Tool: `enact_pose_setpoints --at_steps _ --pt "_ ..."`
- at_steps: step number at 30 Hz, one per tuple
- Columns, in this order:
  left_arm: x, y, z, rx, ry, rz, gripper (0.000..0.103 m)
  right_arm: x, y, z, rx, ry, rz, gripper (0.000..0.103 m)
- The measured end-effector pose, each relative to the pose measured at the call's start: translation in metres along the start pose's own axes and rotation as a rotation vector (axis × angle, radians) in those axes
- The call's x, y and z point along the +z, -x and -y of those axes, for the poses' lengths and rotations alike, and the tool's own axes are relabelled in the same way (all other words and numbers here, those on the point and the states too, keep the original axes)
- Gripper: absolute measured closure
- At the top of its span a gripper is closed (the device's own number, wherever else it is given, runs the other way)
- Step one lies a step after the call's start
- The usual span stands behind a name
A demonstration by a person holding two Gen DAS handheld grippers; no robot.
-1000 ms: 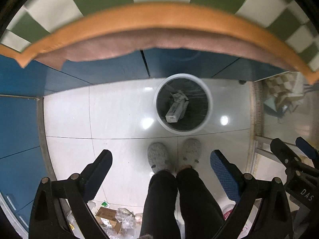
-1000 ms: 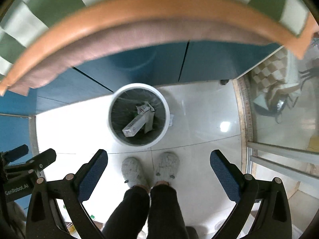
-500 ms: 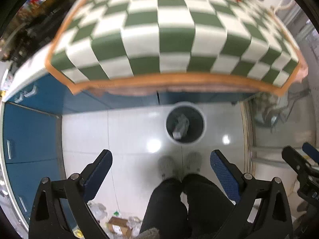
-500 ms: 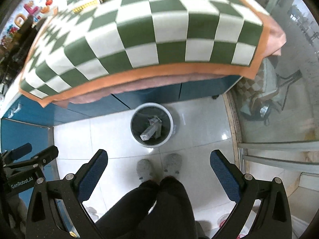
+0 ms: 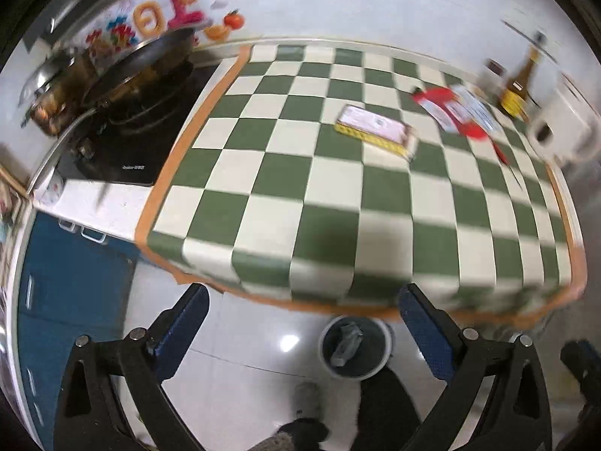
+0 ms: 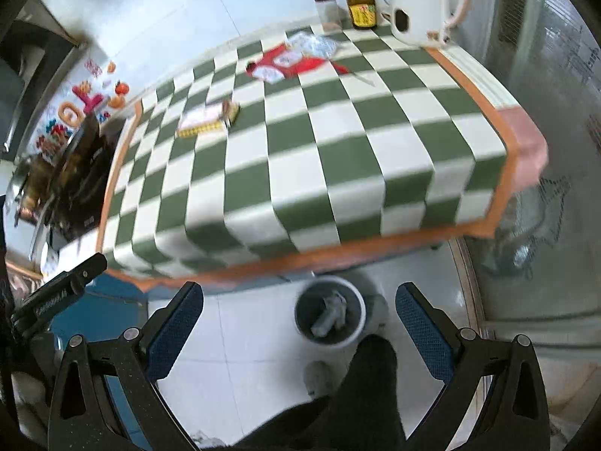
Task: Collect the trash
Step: 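Raise both tools from the bin back toward the counter, then grasp the brown box with the left tool while the right tool grasps the red chili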
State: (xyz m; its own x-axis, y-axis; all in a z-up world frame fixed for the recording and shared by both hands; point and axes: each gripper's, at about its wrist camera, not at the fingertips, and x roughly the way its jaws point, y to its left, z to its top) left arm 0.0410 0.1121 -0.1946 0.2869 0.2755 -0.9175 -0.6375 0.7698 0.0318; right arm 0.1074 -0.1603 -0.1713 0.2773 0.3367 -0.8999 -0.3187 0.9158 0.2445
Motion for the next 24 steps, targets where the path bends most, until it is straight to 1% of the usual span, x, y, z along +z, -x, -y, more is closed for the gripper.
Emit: enact_pose_setpoints --at_steps 2,5,7,8,10,12,13,14,15,16,18,19,21,22,23,24 --pt "0.025 -0.017 0.002 -0.019 0.081 -0.059 0.000 0.030 -0.013 0.001 -0.002 0.010 0.002 0.000" --pt "0.062 -0.054 0.013 -0.058 0.229 -0.162 0.000 0.084 -0.039 0.008 -0.009 0.020 -0.009 0.000" --pt "0.088 -0.083 0.025 -0.069 0.322 -0.227 0.000 0.128 -0.065 0.016 -0.020 0.029 -0.034 0.000" --pt "0.102 -0.100 0.034 -0.075 0.360 -0.256 0.001 0.144 -0.075 0.019 -0.027 0.035 -0.043 0.000" --pt "0.124 -0.128 0.048 -0.068 0.418 -0.298 0.001 0.189 -0.103 0.029 -0.040 0.045 -0.059 0.000" --pt "0.145 -0.156 0.058 -0.074 0.490 -0.336 0.001 0.221 -0.126 0.042 -0.049 0.041 -0.064 0.000" --pt "0.154 -0.170 0.062 -0.077 0.532 -0.353 0.001 0.244 -0.144 0.050 -0.063 0.044 -0.068 0.000" --pt "0.161 -0.184 0.065 -0.082 0.578 -0.373 0.001 0.257 -0.156 0.054 -0.073 0.047 -0.073 0.002" --pt "0.165 -0.193 0.067 -0.082 0.608 -0.385 0.001 0.273 -0.172 0.059 -0.081 0.049 -0.083 0.008" --pt "0.170 -0.203 0.069 -0.080 0.642 -0.397 0.001 0.287 -0.189 0.063 -0.089 0.054 -0.096 0.012" --pt "0.177 -0.218 0.071 -0.078 0.693 -0.409 0.001 0.303 -0.213 0.069 -0.107 0.061 -0.117 0.028" --pt "0.181 -0.224 0.072 -0.072 0.705 -0.408 0.001 0.313 -0.229 0.072 -0.106 0.062 -0.134 0.031" --pt "0.188 -0.230 0.074 -0.043 0.709 -0.396 0.001 0.321 -0.249 0.076 -0.108 0.064 -0.151 0.038" --pt "0.191 -0.232 0.075 -0.013 0.696 -0.391 0.002 0.324 -0.258 0.077 -0.101 0.070 -0.161 0.040" --pt "0.196 -0.232 0.077 0.015 0.668 -0.373 0.004 0.325 -0.266 0.079 -0.099 0.073 -0.169 0.047" --pt "0.199 -0.231 0.079 0.042 0.636 -0.356 0.016 0.325 -0.273 0.079 -0.109 0.086 -0.180 0.053"
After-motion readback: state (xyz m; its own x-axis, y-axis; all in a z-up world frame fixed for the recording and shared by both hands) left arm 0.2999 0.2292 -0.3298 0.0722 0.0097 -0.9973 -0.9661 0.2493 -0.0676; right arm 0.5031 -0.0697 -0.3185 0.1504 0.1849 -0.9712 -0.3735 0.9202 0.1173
